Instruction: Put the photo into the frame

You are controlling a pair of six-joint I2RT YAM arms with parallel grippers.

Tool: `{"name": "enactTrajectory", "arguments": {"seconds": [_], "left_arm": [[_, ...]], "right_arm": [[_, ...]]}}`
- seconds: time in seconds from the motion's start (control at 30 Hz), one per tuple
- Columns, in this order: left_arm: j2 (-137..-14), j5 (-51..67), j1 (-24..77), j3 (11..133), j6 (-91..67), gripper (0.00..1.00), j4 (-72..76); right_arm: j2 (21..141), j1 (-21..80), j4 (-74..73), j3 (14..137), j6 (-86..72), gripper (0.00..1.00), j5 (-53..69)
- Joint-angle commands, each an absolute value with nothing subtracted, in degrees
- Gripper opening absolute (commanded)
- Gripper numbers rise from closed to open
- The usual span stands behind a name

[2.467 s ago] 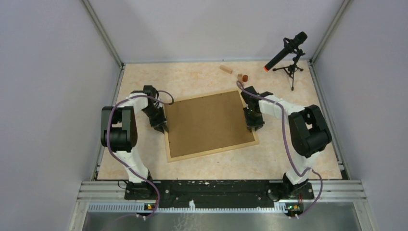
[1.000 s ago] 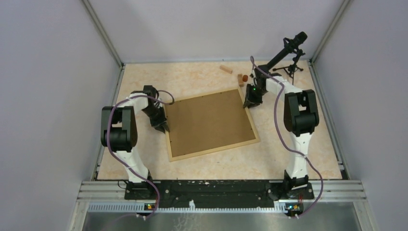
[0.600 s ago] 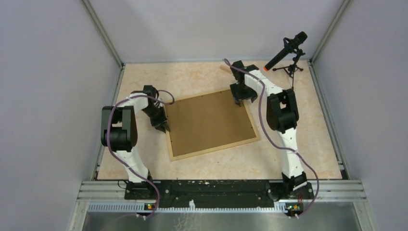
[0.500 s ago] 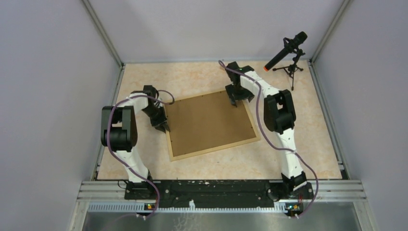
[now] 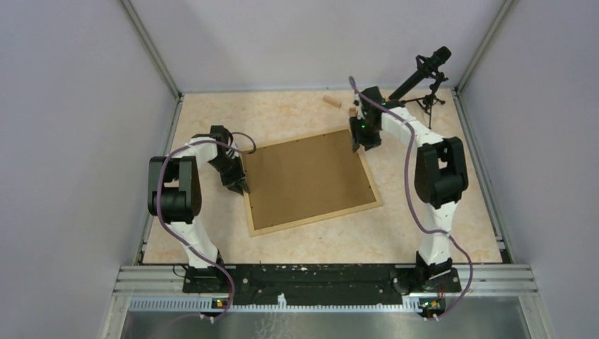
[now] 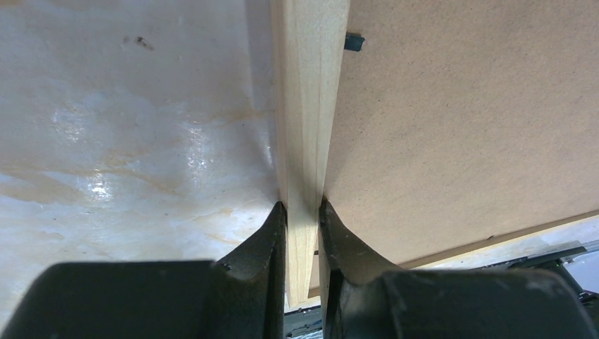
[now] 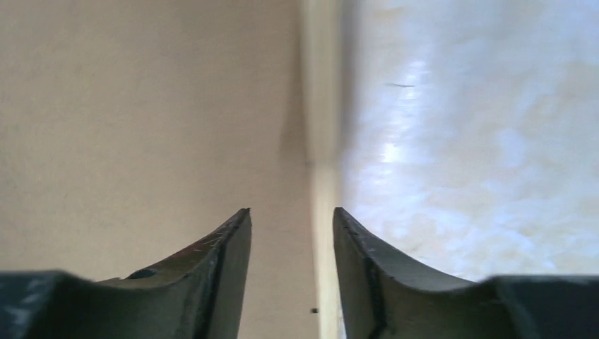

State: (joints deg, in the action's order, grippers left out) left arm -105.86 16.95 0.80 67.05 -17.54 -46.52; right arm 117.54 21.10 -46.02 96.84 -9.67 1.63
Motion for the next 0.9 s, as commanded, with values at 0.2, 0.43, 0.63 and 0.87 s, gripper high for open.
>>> {"name": "enactTrajectory", "arguments": {"seconds": [0.2,0.43,0.63,0.87], "left_arm": [[-109.04,17.36,1.85,64.84,-17.67,0.07,-32.68],[-109.22,17.32,1.85,64.77,-17.58,0.07,-32.72],[-109.45,17.58,1.86,64.87,-17.59,0.07,-32.76],[-109.73,17.77,1.85,64.95,-17.58,0.07,-32.7]], "right_arm": [[120.95,14.55,-40.76,96.4,-8.33,0.34,10.28],[123.17,14.15,-39.98,96.16,-8.57,0.29,10.36],[124.22,13.53,-39.54,96.32,-9.45,0.28,9.91],[125.72,12.56,-40.01,97.27,-10.02,0.27,10.78]]}}
